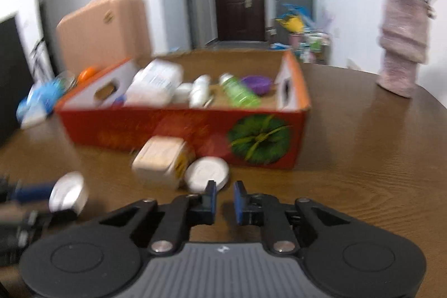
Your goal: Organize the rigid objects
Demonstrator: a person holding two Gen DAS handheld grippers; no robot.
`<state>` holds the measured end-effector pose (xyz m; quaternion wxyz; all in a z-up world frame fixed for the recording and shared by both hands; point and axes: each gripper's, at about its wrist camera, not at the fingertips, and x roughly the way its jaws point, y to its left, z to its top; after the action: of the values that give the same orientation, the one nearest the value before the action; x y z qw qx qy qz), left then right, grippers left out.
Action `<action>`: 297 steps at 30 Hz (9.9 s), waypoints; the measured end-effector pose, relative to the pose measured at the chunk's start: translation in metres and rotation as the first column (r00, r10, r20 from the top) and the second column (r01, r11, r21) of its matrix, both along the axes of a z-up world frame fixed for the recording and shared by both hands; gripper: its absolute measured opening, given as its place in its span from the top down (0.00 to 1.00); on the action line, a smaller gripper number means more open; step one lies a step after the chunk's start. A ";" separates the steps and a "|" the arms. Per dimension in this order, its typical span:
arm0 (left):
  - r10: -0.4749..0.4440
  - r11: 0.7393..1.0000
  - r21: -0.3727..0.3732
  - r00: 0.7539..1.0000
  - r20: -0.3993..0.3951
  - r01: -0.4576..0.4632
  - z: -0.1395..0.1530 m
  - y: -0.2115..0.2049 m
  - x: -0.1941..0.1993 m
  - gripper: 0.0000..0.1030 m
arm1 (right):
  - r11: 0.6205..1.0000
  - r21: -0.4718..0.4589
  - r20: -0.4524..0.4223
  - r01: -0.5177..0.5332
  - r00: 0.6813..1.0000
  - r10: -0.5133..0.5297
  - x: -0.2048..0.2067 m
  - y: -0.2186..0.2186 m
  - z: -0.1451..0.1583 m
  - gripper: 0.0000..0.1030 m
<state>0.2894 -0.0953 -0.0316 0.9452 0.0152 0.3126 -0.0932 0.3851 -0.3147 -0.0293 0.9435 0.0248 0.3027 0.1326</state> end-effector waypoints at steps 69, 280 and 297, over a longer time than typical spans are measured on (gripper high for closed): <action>-0.082 0.995 -0.050 0.997 -0.009 0.082 0.047 -0.027 0.232 0.39 | 0.982 -0.187 0.074 -0.002 0.997 0.016 0.113 0.007 0.042 0.52; -0.225 0.932 -0.309 0.971 -0.080 0.191 0.051 -0.056 0.285 0.65 | 0.970 0.227 0.093 0.084 0.990 -0.108 0.144 -0.031 0.028 0.78; 0.003 0.994 0.112 0.991 0.134 -0.018 0.096 0.020 0.192 0.20 | 1.000 0.017 0.175 0.016 0.984 -0.018 0.096 -0.005 0.076 0.61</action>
<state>0.4819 -0.0754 0.0649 0.9620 0.0734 0.2536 -0.0693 0.4811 -0.3201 0.0466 0.9673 0.0230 0.2174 0.1286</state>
